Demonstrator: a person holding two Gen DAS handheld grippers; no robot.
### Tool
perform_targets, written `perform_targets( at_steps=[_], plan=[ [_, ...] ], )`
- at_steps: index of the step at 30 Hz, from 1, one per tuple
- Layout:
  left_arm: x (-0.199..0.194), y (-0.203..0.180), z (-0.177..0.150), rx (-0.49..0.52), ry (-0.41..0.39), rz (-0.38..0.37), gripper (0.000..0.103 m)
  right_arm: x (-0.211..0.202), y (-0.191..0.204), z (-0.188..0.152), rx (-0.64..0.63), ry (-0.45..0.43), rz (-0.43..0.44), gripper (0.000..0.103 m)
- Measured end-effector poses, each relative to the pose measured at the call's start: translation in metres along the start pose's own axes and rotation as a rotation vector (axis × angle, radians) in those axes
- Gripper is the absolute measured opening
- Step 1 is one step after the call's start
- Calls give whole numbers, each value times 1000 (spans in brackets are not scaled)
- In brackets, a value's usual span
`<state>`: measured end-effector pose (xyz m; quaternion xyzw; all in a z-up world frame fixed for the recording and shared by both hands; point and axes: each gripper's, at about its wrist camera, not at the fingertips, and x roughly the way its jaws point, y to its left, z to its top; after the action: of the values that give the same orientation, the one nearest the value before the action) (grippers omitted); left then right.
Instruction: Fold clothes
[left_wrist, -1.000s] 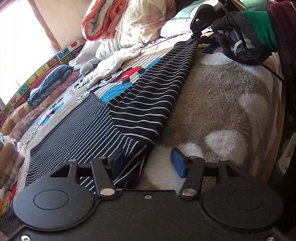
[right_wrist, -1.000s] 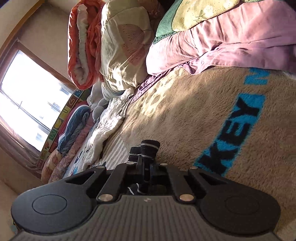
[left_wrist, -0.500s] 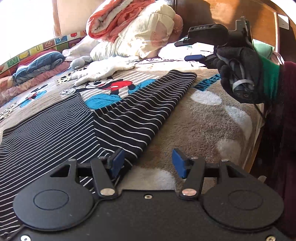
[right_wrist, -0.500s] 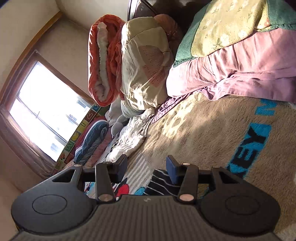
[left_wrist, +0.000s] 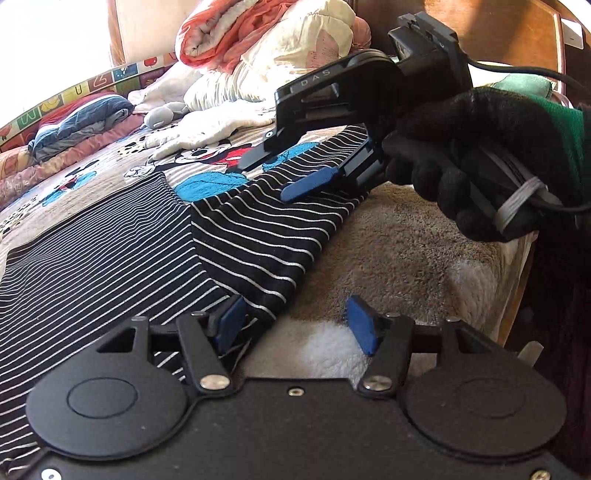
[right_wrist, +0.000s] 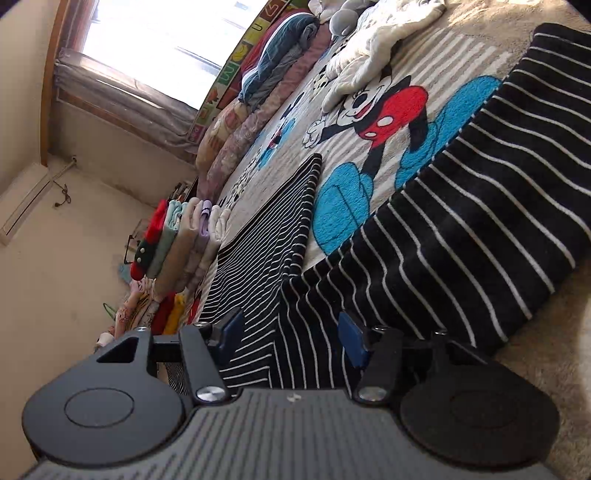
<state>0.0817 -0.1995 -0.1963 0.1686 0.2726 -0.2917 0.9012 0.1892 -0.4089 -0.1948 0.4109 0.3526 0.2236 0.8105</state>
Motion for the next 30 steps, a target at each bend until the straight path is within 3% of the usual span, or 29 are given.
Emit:
perform_targets(
  at_steps=[8, 10, 12, 16, 18, 21, 23, 25, 28, 30],
  plan=[
    [-3, 2, -2, -6, 5, -12, 62, -69, -42, 32, 11, -311, -329, 59],
    [-3, 3, -2, -9, 5, -14, 62, -75, -43, 32, -3, -368, -345, 74],
    [-4, 3, -2, -7, 5, -14, 62, -69, -38, 29, -22, -353, -264, 79],
    [-4, 5, -1, -9, 5, -17, 62, -16, -14, 18, -15, -120, 22, 79],
    [-3, 6, -1, -10, 4, -18, 62, 10, 2, 12, -42, -30, 64, 80],
    [-4, 6, -1, -9, 4, -20, 62, 37, 19, 7, -88, 40, 24, 80],
    [-5, 8, -1, -14, 3, -23, 63, 39, 25, 12, -165, 22, -85, 74],
    [-5, 8, -1, -17, 3, -27, 63, 26, 20, 24, -173, -70, -185, 74],
    [-6, 9, 0, -20, -1, -32, 63, -2, -5, 41, -77, -231, -259, 79],
    [-8, 10, 1, -25, -9, -35, 63, -12, -13, 42, -61, -284, -295, 79]
  ],
)
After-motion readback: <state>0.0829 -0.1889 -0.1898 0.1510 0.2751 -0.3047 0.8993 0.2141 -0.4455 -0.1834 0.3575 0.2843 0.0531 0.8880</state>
